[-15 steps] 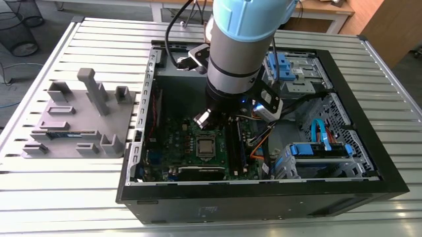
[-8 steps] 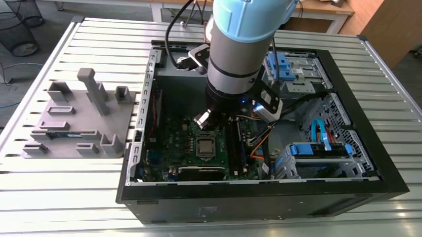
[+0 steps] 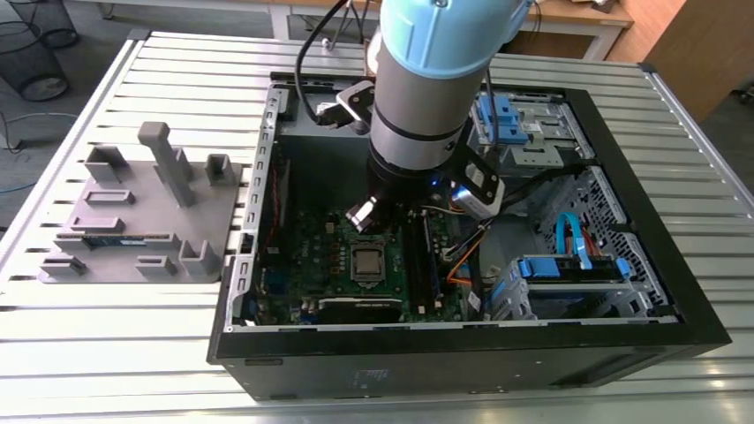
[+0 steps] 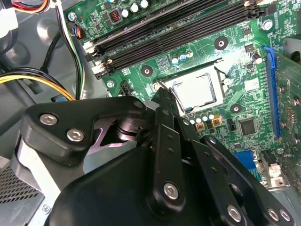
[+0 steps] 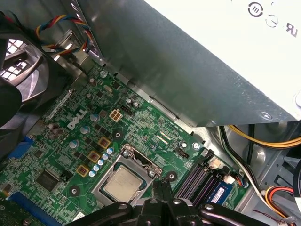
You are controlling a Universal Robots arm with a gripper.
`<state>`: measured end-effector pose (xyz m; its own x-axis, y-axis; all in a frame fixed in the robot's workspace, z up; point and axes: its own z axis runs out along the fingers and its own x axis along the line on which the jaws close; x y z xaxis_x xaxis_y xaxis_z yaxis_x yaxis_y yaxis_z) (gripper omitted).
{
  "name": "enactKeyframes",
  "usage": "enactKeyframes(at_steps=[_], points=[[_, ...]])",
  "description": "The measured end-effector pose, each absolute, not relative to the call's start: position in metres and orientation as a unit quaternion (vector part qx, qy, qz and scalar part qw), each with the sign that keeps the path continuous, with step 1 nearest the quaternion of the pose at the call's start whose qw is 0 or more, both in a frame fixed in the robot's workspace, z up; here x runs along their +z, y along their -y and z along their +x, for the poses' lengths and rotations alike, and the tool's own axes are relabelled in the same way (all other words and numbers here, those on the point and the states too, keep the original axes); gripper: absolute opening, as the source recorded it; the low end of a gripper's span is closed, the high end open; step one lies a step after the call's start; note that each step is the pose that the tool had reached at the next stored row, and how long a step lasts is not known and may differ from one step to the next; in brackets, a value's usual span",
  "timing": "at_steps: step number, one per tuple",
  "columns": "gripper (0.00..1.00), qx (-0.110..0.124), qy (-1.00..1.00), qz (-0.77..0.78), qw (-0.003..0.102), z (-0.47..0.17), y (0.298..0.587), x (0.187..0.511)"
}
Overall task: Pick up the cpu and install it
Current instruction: 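Install the first cpu locking lever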
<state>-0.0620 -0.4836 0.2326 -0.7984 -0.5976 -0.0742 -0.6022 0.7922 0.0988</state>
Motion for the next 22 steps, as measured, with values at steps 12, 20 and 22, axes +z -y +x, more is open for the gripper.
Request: enactKeyframes(at_steps=[12, 20, 22], points=[[0.11, 0.059, -0.946, -0.317, 0.020, -0.0620, 0.4836, 0.2286], [0.11, 0.059, -0.946, -0.317, 0.020, -0.0620, 0.4844, 0.2254], [0.11, 0.059, -0.946, -0.317, 0.020, -0.0620, 0.4848, 0.2245]])
